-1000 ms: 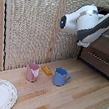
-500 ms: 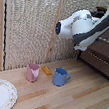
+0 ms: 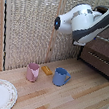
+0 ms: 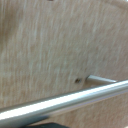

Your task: Propose to navigate your clamp on the clench of the first drawer. Use gentle force to register to the cabinet. Send posterior your swing mandate till over it lurks, a cup of pink essence. Fortify your grip after aiming concentric with the pink cup’s periphery. Manoeuvre the pink towards the cabinet's top. Drop your compression till the cup is resting inside.

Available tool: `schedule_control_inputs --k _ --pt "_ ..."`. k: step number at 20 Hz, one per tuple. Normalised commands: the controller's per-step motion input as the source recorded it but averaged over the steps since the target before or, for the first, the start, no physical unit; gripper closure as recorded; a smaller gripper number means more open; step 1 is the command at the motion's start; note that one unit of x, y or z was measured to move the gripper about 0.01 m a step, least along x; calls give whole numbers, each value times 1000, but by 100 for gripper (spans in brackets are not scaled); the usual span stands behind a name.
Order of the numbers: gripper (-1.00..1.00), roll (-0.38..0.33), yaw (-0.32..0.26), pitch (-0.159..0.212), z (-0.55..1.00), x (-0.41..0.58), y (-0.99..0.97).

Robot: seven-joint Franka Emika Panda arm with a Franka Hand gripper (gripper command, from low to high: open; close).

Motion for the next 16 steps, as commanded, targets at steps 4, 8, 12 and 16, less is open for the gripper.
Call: schedule_control_inputs --k 4,8,12,16 --pt "-100 141 -72 25 509 155 491" --pt "-100 226 -122 -6 393 172 531" --pt "-100 319 -132 -11 111 169 432" --pt "-100 374 -119 -8 0 204 381"
